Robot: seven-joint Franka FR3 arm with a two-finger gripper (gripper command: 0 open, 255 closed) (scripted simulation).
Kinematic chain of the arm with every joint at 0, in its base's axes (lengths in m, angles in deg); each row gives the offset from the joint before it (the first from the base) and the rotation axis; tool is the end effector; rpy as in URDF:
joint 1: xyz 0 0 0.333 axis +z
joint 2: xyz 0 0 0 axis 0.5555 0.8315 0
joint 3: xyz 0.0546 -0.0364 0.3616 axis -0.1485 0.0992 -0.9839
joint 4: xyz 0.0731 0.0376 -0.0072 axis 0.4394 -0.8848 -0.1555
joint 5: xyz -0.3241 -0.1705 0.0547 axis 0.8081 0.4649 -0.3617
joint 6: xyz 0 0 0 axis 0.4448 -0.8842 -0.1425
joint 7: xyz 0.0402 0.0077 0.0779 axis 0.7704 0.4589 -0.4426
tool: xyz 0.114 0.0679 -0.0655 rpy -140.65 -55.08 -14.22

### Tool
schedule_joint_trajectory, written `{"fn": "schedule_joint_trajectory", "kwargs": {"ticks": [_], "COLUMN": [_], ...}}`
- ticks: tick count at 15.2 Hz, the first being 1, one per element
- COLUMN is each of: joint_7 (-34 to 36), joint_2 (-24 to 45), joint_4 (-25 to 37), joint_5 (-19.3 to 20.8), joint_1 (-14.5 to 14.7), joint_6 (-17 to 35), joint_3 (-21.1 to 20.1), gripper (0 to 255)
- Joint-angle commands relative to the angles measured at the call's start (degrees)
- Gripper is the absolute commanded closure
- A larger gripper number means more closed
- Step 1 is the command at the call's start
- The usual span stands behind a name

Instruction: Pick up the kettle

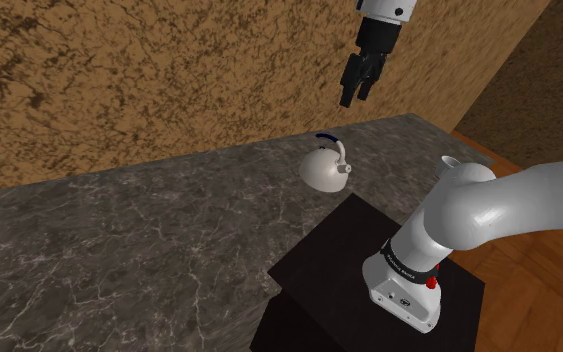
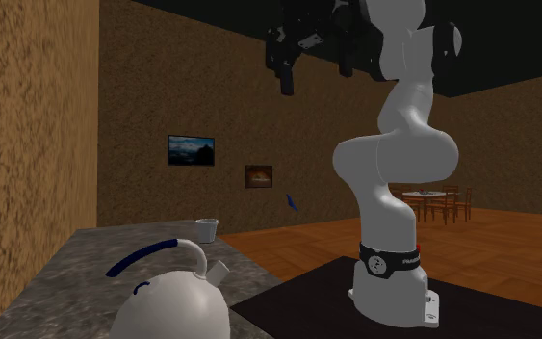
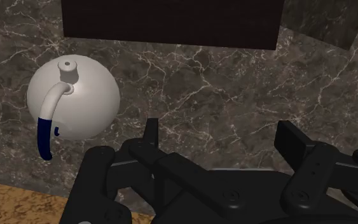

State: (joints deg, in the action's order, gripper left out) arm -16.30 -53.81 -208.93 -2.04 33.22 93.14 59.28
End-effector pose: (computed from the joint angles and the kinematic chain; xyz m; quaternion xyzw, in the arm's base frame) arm 0.2481 0.0131 0.5741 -0.9992 -0.0169 0.0328 0.0175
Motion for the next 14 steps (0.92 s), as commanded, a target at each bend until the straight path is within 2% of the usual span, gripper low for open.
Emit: {"fn": "schedule_joint_trajectory", "kwargs": {"ticks": [1, 8, 14], "joint_7": [0.0, -3.65, -6.81], "joint_2": [0.0, 1.56, 6.26], "joint_4": [0.0, -8.4, -13.02], "joint_5": [0.0, 3.94, 6.82], "joint_1": [0.0, -3.93, -7.38], "joint_6": [0.0, 12.58, 24.29], "joint_3": [0.0, 5.51, 10.73], "gripper": [0, 0, 0]}}
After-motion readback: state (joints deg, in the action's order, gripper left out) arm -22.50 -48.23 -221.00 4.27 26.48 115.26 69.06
